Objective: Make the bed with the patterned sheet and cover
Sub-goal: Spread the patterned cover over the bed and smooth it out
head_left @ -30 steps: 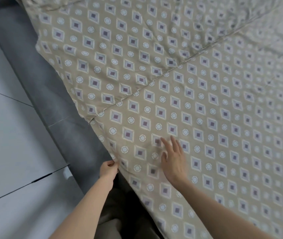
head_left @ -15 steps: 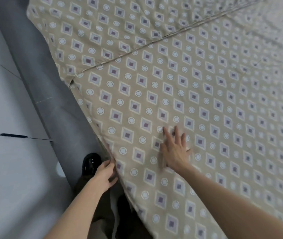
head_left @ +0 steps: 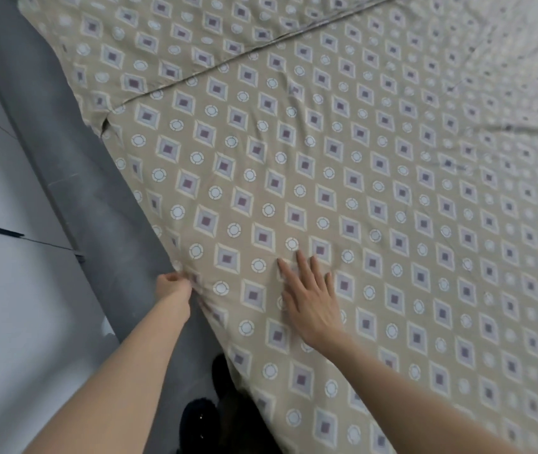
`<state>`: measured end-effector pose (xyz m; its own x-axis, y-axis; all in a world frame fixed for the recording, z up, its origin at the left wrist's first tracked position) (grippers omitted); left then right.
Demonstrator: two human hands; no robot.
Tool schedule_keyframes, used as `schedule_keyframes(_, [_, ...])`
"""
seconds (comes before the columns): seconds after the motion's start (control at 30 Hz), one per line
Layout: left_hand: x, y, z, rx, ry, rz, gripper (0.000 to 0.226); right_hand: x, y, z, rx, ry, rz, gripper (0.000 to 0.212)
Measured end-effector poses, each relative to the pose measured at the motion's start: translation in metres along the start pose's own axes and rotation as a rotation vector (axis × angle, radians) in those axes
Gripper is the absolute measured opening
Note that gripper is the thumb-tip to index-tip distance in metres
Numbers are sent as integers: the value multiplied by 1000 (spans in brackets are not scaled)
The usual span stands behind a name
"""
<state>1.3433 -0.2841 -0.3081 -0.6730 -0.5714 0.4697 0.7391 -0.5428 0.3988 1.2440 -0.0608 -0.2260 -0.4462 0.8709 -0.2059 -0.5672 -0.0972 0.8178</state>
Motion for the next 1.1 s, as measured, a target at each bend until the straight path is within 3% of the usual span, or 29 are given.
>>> schedule_keyframes(0.2, [-68,-17,53,-407,360,137,54,13,-24,46,16,-147,-63,52])
schedule_keyframes(0.47, [-153,5,113,-617,390,71,39,27,-60,109,102,-103,-106,57])
schedule_keyframes(0.63, [-166,3,121,-555,274,115,27,43,-76,157,110,-29,-119,64])
schedule_keyframes(0.77, [-162,1,114,-369,102,-60,25,61,-102,196,112,-26,-35,73])
schedule_keyframes(0.87, [-160,-2,110,-256,53,-137,28,69,-113,213,133,-23,-55,62])
schedule_keyframes(0.93, [-159,-3,113,-226,113,-111,29,75,-113,217,163,-2,-78,51])
schedule_keyframes(1.1, [-182,-6,157,-357,103,-33,34,100,-121,252,186,-20,-137,32])
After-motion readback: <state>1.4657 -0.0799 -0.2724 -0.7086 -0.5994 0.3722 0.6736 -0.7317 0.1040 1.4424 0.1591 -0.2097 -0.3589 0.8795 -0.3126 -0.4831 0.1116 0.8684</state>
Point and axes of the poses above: each hand's wrist, its own z-axis away from the middle knuckle, its own y-axis out of the back of the hand, x = y × z, the point moved 5 cm from there along -z, towards the middle knuckle, and after that the axes turned 2 degrees about z, right-handed, at the moved point
